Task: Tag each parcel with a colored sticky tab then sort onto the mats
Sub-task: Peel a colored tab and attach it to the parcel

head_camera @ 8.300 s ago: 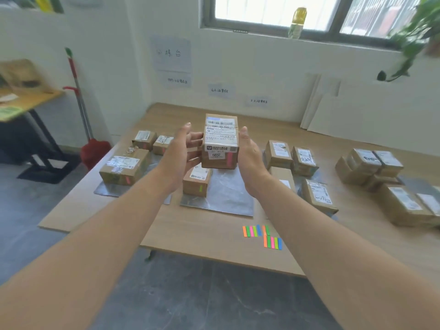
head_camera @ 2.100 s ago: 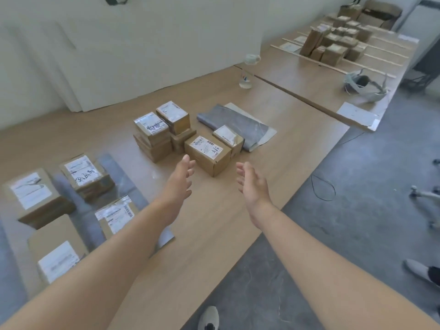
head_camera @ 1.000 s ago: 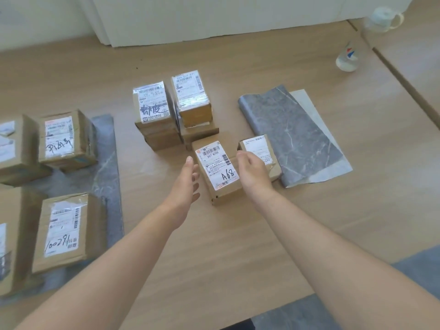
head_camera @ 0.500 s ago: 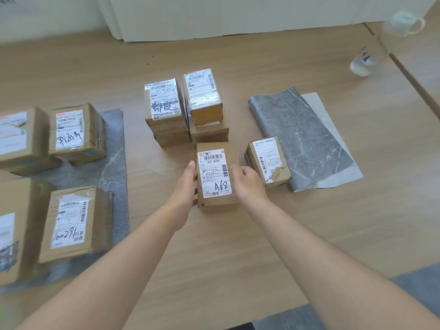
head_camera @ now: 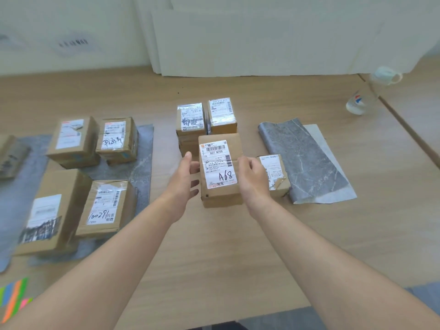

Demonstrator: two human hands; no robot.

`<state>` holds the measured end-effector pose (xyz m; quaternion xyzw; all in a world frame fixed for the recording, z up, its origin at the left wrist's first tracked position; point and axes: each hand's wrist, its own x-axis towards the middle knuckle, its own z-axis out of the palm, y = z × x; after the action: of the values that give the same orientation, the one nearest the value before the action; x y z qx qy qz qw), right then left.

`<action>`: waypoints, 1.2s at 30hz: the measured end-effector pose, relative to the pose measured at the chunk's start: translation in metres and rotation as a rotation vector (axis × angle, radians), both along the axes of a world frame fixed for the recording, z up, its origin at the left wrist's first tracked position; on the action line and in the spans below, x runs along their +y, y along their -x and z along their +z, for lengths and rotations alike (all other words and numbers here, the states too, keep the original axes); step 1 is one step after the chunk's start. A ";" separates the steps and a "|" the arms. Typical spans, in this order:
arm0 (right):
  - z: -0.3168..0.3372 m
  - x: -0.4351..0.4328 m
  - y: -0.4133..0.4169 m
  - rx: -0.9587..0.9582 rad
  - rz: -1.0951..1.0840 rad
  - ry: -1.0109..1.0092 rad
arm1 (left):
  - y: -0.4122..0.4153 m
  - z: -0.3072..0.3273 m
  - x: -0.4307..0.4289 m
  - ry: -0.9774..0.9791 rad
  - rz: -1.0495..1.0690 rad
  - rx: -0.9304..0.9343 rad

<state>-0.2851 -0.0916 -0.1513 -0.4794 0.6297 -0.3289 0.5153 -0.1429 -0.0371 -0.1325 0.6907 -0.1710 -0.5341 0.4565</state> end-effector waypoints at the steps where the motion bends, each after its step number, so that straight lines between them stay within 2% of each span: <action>1: 0.009 0.003 -0.001 -0.011 -0.002 0.018 | -0.002 0.009 0.004 0.027 0.009 0.002; 11: 0.103 0.040 -0.024 -0.080 0.040 0.180 | -0.020 0.106 0.055 0.272 0.068 -0.018; 21: 0.177 0.098 -0.085 -0.103 0.068 0.314 | -0.081 0.172 0.115 0.445 0.105 -0.074; 27: 0.195 0.143 -0.157 -0.152 -0.003 0.359 | -0.154 0.193 0.161 0.501 0.054 -0.097; 31: 0.199 0.177 -0.207 -0.214 0.010 0.340 | -0.211 0.194 0.192 0.488 0.021 -0.116; 36: 0.190 0.207 -0.262 -0.197 0.038 0.328 | -0.263 0.194 0.225 0.471 0.058 -0.123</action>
<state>-0.0235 0.1154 0.0384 -0.5340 0.5052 -0.4627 0.4955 0.1206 0.1877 0.0617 0.6009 -0.2984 -0.4234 0.6088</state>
